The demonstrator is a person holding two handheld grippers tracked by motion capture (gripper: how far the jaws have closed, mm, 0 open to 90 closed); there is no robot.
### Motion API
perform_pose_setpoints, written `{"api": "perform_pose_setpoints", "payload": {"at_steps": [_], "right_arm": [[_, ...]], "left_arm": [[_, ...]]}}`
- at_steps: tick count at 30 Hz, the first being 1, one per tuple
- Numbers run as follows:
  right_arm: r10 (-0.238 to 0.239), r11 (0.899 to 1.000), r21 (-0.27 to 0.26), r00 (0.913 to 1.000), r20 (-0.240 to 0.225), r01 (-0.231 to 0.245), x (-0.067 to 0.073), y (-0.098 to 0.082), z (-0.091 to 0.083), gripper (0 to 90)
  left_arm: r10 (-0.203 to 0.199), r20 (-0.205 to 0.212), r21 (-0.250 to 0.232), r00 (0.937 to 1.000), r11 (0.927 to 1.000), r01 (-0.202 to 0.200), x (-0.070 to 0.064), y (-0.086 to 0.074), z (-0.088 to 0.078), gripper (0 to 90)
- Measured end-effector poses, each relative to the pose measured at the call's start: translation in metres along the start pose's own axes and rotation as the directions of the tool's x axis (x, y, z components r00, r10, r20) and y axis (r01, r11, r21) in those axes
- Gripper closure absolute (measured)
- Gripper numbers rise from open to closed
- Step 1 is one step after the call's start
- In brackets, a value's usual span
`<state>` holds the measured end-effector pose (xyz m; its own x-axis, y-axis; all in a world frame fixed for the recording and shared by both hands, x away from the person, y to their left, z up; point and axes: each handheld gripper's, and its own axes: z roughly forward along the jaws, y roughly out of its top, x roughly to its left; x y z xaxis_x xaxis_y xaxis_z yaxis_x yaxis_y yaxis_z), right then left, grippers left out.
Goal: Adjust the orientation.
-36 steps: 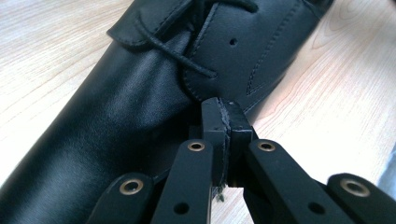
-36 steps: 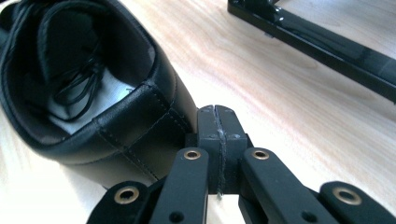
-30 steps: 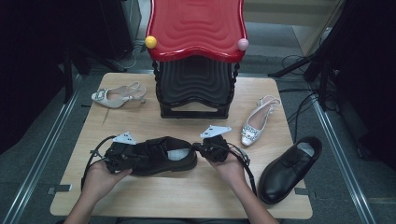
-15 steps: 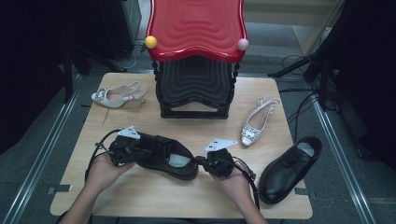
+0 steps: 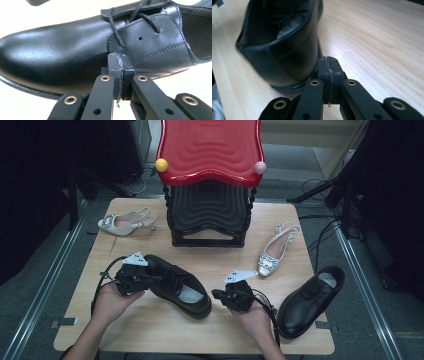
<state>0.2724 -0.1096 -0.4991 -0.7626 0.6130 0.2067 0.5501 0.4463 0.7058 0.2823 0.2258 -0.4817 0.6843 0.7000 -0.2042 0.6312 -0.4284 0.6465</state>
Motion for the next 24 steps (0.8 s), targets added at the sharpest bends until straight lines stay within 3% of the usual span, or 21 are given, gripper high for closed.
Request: {"api": "perform_pose_setpoints", "payload": {"at_steps": [6, 12, 18, 22, 24], "right_arm": [[-0.004, 1.0, -0.014, 1.0, -0.009, 0.004, -0.009, 0.011, 0.006, 90.0], [-0.023, 1.0, -0.01, 0.9994, -0.026, 0.023, -0.011, 0.021, 0.018, 90.0], [-0.022, 1.0, 0.001, 0.999, -0.039, 0.022, -0.012, 0.025, 0.029, 90.0], [-0.013, 1.0, 0.006, 0.9979, -0.063, 0.013, -0.011, 0.027, 0.036, 89.6], [-0.03, 0.999, 0.017, 0.9979, -0.057, 0.031, -0.009, 0.026, 0.041, 90.0]], "left_arm": [[-0.034, -0.035, -0.017, 0.9988, 0.9993, 0.034, 0.002, -0.01, -0.011, 90.0], [-0.108, -0.063, -0.03, 0.9922, 0.9939, 0.106, 0.011, -0.022, -0.02, 90.0], [-0.138, -0.057, 0.024, 0.9887, 0.9899, 0.14, 0.014, -0.031, -0.012, 90.0], [-0.136, -0.055, 0.067, 0.9891, 0.9879, 0.14, 0.014, -0.032, -0.002, 90.0], [-0.131, -0.044, 0.076, 0.9904, 0.9881, 0.134, 0.013, -0.03, 0.004, 90.0]]}}
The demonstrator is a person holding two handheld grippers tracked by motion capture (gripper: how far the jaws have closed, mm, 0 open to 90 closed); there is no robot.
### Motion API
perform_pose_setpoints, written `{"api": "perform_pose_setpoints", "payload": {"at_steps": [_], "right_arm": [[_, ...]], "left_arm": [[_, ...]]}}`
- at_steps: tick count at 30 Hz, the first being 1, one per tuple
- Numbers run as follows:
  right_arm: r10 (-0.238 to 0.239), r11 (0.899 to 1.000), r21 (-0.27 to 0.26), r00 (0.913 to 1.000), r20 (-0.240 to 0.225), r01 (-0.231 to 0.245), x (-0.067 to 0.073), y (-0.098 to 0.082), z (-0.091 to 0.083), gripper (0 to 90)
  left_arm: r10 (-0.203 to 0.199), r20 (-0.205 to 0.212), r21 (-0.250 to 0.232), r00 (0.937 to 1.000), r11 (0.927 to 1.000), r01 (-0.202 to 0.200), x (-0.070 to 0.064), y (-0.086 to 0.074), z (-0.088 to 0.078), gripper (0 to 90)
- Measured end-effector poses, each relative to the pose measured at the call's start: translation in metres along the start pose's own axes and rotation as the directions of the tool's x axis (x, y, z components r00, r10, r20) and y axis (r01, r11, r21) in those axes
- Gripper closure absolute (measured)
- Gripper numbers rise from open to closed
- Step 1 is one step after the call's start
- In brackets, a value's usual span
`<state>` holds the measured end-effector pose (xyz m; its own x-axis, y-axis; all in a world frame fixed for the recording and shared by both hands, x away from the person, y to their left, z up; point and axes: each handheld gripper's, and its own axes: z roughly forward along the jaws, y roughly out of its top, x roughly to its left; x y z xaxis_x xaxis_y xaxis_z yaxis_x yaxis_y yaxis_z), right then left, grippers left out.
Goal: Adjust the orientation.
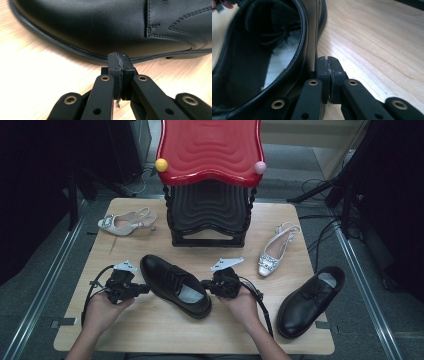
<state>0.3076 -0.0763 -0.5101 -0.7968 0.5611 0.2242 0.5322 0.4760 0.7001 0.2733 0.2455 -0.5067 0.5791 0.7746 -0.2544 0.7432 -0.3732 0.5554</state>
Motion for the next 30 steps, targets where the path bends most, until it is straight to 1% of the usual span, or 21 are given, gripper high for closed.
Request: {"api": "perform_pose_setpoints", "payload": {"at_steps": [2, 3, 4, 6, 7, 9, 19, 23, 25, 27, 28, 30], "right_arm": [[-0.006, 1.0, 0.008, 0.9998, 0.02, 0.006, 0.003, -0.001, 0.003, 90.0], [-0.005, 1.0, 0.009, 0.9998, 0.018, 0.005, 0.003, -0.001, 0.003, 90.0], [-0.003, 1.0, 0.01, 0.9999, 0.013, 0.003, 0.003, -0.001, 0.003, 90.0], [0.006, 1.0, 0.011, 1.0, -0.001, -0.006, 0.003, -0.002, 0.003, 90.0], [0.007, 1.0, 0.013, 0.9999, -0.009, -0.007, 0.004, -0.003, 0.002, 90.0], [0.005, 1.0, 0.014, 0.9998, -0.018, -0.005, 0.006, -0.004, 0.002, 90.0], [-0.008, 0.999, 0.033, 0.9992, -0.04, 0.009, 0.018, -0.01, -0.001, 90.0], [0.003, 0.999, 0.033, 0.9983, -0.058, -0.001, 0.023, -0.012, -0.003, 90.0], [0.005, 0.999, 0.033, 0.9984, -0.057, -0.003, 0.024, -0.012, -0.003, 90.0], [0.014, 1.0, 0.028, 0.9978, -0.065, -0.013, 0.023, -0.014, -0.004, 90.0], [0.023, 0.999, 0.026, 0.9975, -0.066, -0.021, 0.023, -0.015, -0.004, 90.0], [0.026, 0.999, 0.023, 0.9972, -0.07, -0.024, 0.022, -0.016, -0.004, 90.0]], "left_arm": [[0.015, -0.001, 0.018, 0.9999, 0.9997, -0.015, -0.003, 0.004, 0.008, 90.0], [0.025, -0.009, 0.023, 0.9996, 0.9994, -0.025, -0.003, 0.006, 0.009, 90.0], [0.025, -0.012, 0.025, 0.9996, 0.9994, -0.024, -0.004, 0.006, 0.01, 90.0], [0.022, -0.005, 0.021, 0.9997, 0.9995, -0.022, -0.002, 0.006, 0.009, 90.0], [0.009, 0.001, 0.013, 1.0, 0.9999, -0.009, -0.001, 0.006, 0.01, 90.0], [0.012, 0.004, 0.014, 0.9999, 0.9998, -0.012, 0.0, 0.006, 0.01, 90.0], [0.022, -0.014, 0.019, 0.9997, 0.9996, -0.021, -0.003, 0.012, 0.014, 90.0], [0.029, -0.007, 0.021, 0.9995, 0.9994, -0.029, -0.002, 0.016, 0.017, 90.0], [0.022, -0.003, 0.016, 0.9998, 0.9996, -0.022, -0.003, 0.018, 0.019, 90.0], [0.033, -0.004, 0.023, 0.9994, 0.9992, -0.033, -0.003, 0.02, 0.02, 90.0], [0.034, -0.003, 0.023, 0.9994, 0.9991, -0.034, -0.003, 0.021, 0.021, 90.0], [0.035, -0.003, 0.023, 0.9994, 0.9991, -0.035, -0.004, 0.023, 0.022, 90.0]]}}
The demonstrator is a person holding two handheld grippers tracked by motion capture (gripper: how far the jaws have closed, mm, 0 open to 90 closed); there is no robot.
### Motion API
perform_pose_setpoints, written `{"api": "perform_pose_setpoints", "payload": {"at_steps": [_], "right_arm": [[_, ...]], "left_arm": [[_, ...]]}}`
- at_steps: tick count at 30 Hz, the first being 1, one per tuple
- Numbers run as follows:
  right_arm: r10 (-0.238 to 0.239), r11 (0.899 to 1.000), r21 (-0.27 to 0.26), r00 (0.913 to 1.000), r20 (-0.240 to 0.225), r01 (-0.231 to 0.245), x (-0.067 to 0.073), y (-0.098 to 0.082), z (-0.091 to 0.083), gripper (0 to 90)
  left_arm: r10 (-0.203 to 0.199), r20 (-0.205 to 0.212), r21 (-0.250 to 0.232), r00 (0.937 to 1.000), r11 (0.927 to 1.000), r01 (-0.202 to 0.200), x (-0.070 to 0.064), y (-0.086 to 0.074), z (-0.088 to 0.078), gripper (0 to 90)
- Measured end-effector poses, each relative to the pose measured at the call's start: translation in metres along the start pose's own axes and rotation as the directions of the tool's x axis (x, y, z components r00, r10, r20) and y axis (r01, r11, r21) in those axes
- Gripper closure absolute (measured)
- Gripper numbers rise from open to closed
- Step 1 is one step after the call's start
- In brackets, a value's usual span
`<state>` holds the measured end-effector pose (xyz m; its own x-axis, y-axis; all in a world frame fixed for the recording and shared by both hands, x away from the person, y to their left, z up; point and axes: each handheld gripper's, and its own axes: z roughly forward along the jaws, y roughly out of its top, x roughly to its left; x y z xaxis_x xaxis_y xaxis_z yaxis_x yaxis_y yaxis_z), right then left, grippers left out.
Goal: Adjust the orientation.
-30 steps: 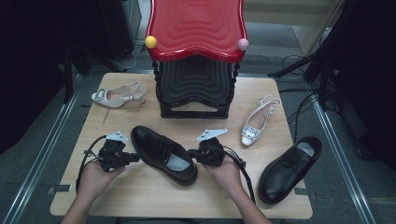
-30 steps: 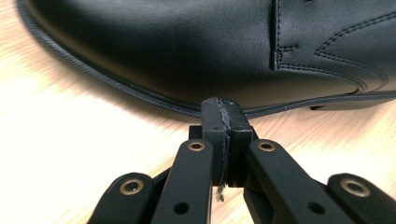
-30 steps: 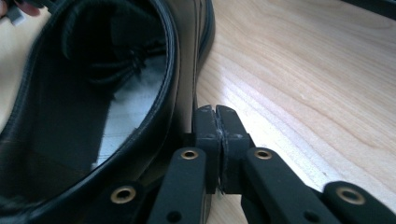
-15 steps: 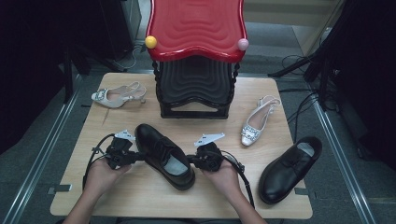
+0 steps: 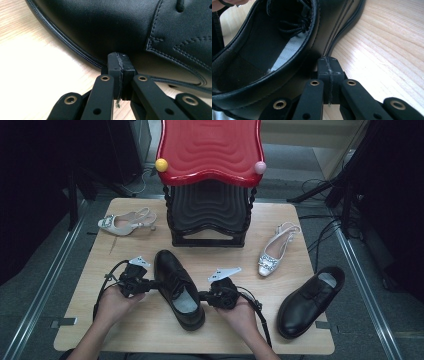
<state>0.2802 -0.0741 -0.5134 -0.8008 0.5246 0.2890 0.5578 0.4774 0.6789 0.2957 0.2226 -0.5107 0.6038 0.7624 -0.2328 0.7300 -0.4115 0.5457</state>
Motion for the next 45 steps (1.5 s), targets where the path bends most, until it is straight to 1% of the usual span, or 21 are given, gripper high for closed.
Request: {"api": "perform_pose_setpoints", "payload": {"at_steps": [5, 7, 9, 10, 12, 15, 17, 18, 21, 22, 24, 25, 28, 30, 32, 34, 35, 37, 38, 42, 45], "right_arm": [[0.024, 1.0, 0.0, 0.9997, -0.01, -0.024, 0.0, -0.003, -0.001, 90.0], [0.026, 1.0, -0.007, 0.9996, -0.01, -0.026, 0.0, -0.004, -0.002, 90.0], [0.02, 1.0, -0.003, 0.9998, 0.0, -0.02, 0.001, -0.004, -0.002, 90.0], [0.019, 1.0, -0.004, 0.9998, 0.005, -0.019, 0.0, -0.004, -0.003, 90.0], [0.029, 1.0, -0.003, 0.9996, 0.007, -0.029, -0.001, -0.004, -0.003, 90.0], [0.032, 0.999, 0.005, 0.9993, 0.016, -0.032, -0.003, -0.006, -0.003, 90.0], [0.031, 0.999, 0.01, 0.9992, 0.026, -0.032, -0.004, -0.007, -0.003, 90.0], [0.028, 1.0, 0.011, 0.9992, 0.028, -0.028, -0.004, -0.007, -0.003, 90.0], [0.02, 1.0, 0.008, 0.9993, 0.032, -0.02, -0.004, -0.007, -0.004, 90.0], [0.021, 1.0, 0.005, 0.9992, 0.033, -0.021, -0.005, -0.007, -0.005, 90.0], [0.017, 1.0, -0.004, 0.9993, 0.033, -0.017, -0.005, -0.007, -0.008, 90.0], [0.016, 1.0, -0.01, 0.9992, 0.036, -0.015, -0.005, -0.007, -0.01, 90.0], [0.013, 1.0, -0.026, 0.9992, 0.039, -0.012, -0.005, -0.006, -0.017, 90.0], [0.016, 0.999, -0.036, 0.9992, 0.036, -0.015, -0.006, -0.004, -0.019, 90.0], [0.017, 0.999, -0.038, 0.9994, 0.029, -0.016, -0.007, -0.002, -0.018, 90.0], [0.016, 0.999, -0.038, 0.9997, 0.019, -0.016, -0.007, -0.001, -0.015, 90.0], [0.01, 0.999, -0.033, 0.9995, 0.029, -0.009, -0.006, 0.0, -0.013, 90.0], [0.012, 1.0, -0.03, 0.9995, 0.03, -0.011, -0.006, 0.001, -0.012, 90.0], [0.013, 1.0, -0.027, 0.9994, 0.031, -0.012, -0.006, 0.001, -0.012, 90.0], [0.021, 0.999, -0.029, 0.9991, 0.037, -0.02, -0.009, 0.001, -0.014, 90.0], [0.025, 0.999, -0.028, 0.9987, 0.045, -0.024, -0.009, 0.0, -0.015, 90.0]], "left_arm": [[0.004, 0.004, -0.007, 1.0, 1.0, -0.004, -0.003, 0.005, 0.006, 90.0], [-0.005, 0.014, -0.012, 0.9999, 0.9999, 0.005, -0.003, 0.007, 0.008, 90.0], [-0.007, 0.015, -0.016, 0.9999, 0.9998, 0.007, -0.004, 0.011, 0.011, 90.0], [-0.001, 0.017, -0.021, 0.9999, 0.9998, 0.001, -0.005, 0.013, 0.013, 90.0], [0.0, 0.022, -0.033, 0.9998, 0.9995, 0.001, -0.008, 0.016, 0.018, 90.0], [0.011, 0.025, -0.049, 0.9996, 0.9988, -0.01, -0.012, 0.02, 0.023, 90.0], [0.04, 0.014, -0.043, 0.9991, 0.9983, -0.04, -0.015, 0.024, 0.025, 90.0], [0.043, 0.012, -0.047, 0.999, 0.998, -0.042, -0.015, 0.024, 0.026, 90.0], [0.05, 0.014, -0.048, 0.9987, 0.9976, -0.049, -0.013, 0.024, 0.023, 90.0], [0.041, 0.03, -0.059, 0.9987, 0.9975, -0.039, -0.011, 0.023, 0.019, 90.0], [0.047, 0.036, -0.062, 0.9983, 0.9971, -0.044, -0.01, 0.02, 0.014, 89.4], [0.053, 0.039, -0.061, 0.9978, 0.9968, -0.051, -0.01, 0.017, 0.009, 89.4], [0.045, 0.069, -0.042, 0.9966, 0.9982, -0.043, -0.012, 0.005, 0.002, 89.5], [0.037, 0.096, -0.028, 0.9947, 0.999, -0.034, -0.015, -0.002, 0.002, 89.5], [0.035, 0.116, -0.019, 0.9926, 0.9993, -0.033, -0.02, -0.006, 0.004, 89.4], [0.035, 0.133, -0.015, 0.9905, 0.9993, -0.033, -0.025, -0.007, 0.009, 89.1], [0.036, 0.134, -0.012, 0.9904, 0.9993, -0.034, -0.028, -0.006, 0.012, 89.1], [0.049, 0.111, -0.018, 0.9926, 0.9987, -0.047, -0.034, -0.004, 0.015, 90.0], [0.058, 0.102, -0.029, 0.9931, 0.9981, -0.055, -0.036, -0.004, 0.016, 90.0], [0.054, 0.123, -0.038, 0.9909, 0.9981, -0.049, -0.034, -0.002, 0.019, 90.0], [0.059, 0.108, -0.039, 0.9924, 0.9977, -0.055, -0.035, 0.003, 0.021, 90.0]]}}
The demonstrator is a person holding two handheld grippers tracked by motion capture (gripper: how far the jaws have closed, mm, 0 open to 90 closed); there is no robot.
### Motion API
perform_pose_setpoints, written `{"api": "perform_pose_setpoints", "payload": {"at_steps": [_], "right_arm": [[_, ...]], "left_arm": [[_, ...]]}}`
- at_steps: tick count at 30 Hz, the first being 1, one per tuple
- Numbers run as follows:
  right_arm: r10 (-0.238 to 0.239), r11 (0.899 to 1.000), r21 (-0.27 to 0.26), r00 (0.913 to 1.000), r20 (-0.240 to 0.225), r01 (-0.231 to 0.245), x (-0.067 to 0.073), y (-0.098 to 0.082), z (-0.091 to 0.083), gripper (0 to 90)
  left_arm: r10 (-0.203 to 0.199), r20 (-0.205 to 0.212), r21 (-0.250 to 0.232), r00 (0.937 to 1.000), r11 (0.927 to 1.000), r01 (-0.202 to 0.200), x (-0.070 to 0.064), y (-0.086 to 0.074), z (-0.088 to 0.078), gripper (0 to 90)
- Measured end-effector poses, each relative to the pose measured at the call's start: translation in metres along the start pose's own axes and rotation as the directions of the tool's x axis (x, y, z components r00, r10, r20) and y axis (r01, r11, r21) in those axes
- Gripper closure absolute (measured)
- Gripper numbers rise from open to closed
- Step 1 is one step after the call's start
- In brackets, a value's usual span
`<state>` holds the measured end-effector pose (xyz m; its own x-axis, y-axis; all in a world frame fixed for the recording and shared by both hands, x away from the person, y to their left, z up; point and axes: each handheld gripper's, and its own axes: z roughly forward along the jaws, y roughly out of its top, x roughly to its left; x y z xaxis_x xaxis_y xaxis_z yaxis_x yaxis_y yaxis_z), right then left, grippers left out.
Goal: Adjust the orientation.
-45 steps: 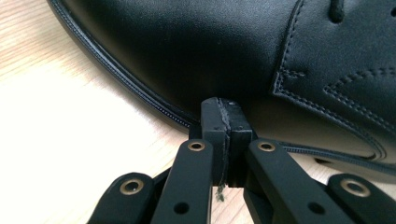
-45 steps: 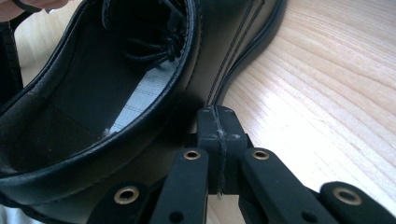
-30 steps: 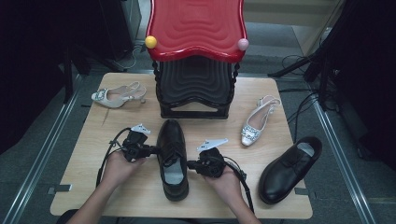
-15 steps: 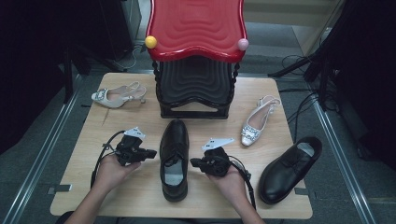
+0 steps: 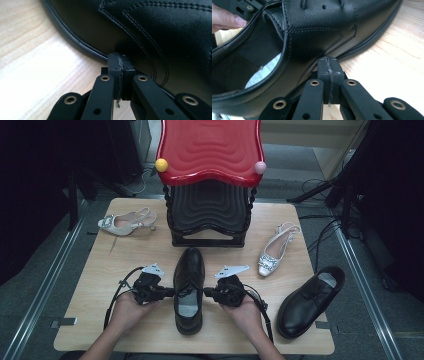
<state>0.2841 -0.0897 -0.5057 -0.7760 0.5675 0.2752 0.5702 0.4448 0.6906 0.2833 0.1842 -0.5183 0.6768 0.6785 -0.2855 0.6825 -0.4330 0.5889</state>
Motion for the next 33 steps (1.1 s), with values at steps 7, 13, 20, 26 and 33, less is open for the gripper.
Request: {"api": "perform_pose_setpoints", "payload": {"at_steps": [7, 13, 20, 26, 33], "right_arm": [[0.005, 1.0, -0.009, 0.9999, 0.014, -0.005, -0.004, -0.004, -0.004, 90.0], [-0.002, 1.0, -0.005, 0.9987, 0.051, 0.003, -0.006, -0.004, -0.002, 90.0], [0.004, 1.0, -0.007, 0.997, 0.078, -0.004, -0.012, -0.01, -0.015, 76.7], [0.027, 0.996, -0.083, 0.9967, 0.076, -0.021, -0.021, -0.016, -0.035, 52.0], [0.059, 0.992, -0.118, 0.9944, 0.088, -0.048, -0.031, -0.021, -0.053, 47.5]], "left_arm": [[-0.017, 0.021, 0.0, 0.9996, 0.9999, 0.017, 0.0, 0.005, 0.005, 90.0], [0.005, 0.032, 0.012, 0.9995, 0.9999, -0.005, 0.003, 0.006, 0.004, 88.7], [0.035, 0.024, -0.026, 0.9991, 0.9991, -0.034, 0.01, 0.0, -0.012, 62.9], [0.034, 0.014, -0.053, 0.9993, 0.998, -0.033, 0.016, -0.005, -0.02, 44.6], [0.015, 0.012, -0.047, 0.9998, 0.9988, -0.015, 0.021, -0.007, -0.02, 39.3]]}}
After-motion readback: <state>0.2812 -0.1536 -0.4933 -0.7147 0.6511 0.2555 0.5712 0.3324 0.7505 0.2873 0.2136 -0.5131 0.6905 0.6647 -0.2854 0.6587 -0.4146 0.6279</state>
